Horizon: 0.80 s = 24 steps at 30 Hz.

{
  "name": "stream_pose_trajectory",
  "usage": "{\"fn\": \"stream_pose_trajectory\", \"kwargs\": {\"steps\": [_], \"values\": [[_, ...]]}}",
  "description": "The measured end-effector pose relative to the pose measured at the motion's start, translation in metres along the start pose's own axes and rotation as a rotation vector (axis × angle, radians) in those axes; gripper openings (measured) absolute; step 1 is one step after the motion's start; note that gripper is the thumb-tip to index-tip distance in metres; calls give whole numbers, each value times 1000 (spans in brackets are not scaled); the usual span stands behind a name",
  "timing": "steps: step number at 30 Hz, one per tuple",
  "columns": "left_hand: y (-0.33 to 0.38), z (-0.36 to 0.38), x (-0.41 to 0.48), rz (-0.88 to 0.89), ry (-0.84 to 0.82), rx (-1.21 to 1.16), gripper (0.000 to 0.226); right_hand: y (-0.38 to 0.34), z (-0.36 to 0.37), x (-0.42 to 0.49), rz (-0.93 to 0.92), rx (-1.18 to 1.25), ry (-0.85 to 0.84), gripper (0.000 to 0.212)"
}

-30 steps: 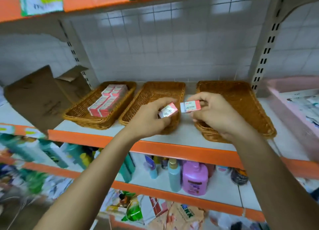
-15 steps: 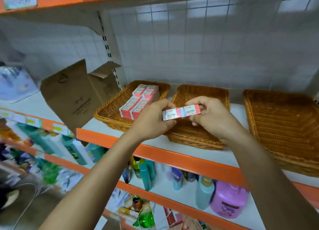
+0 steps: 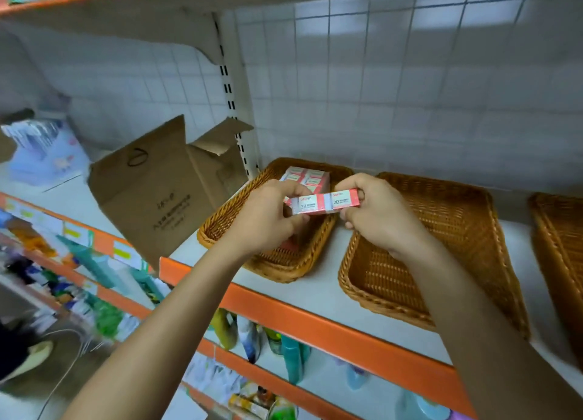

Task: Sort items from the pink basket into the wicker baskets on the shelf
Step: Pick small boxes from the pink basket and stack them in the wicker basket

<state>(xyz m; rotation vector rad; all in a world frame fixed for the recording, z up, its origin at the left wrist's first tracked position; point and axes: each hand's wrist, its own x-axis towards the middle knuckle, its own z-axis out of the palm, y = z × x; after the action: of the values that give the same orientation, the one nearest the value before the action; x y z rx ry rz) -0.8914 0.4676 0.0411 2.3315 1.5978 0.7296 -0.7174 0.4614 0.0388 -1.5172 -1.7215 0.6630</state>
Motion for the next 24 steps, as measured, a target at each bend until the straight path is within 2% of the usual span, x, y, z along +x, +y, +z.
{"fn": "stream_pose_trajectory", "kwargs": {"steps": [8, 16, 24], "values": [[-51, -13, 41, 56, -86, 175, 46, -14, 37, 36, 83, -223, 121, 31], [-88, -9, 68, 112, -161, 244, 42, -30, 74, 52, 241, -467, 142, 44], [-100, 2, 85, 149, -172, 199, 41, -20, 96, 70, 331, -595, 222, 30]]}}
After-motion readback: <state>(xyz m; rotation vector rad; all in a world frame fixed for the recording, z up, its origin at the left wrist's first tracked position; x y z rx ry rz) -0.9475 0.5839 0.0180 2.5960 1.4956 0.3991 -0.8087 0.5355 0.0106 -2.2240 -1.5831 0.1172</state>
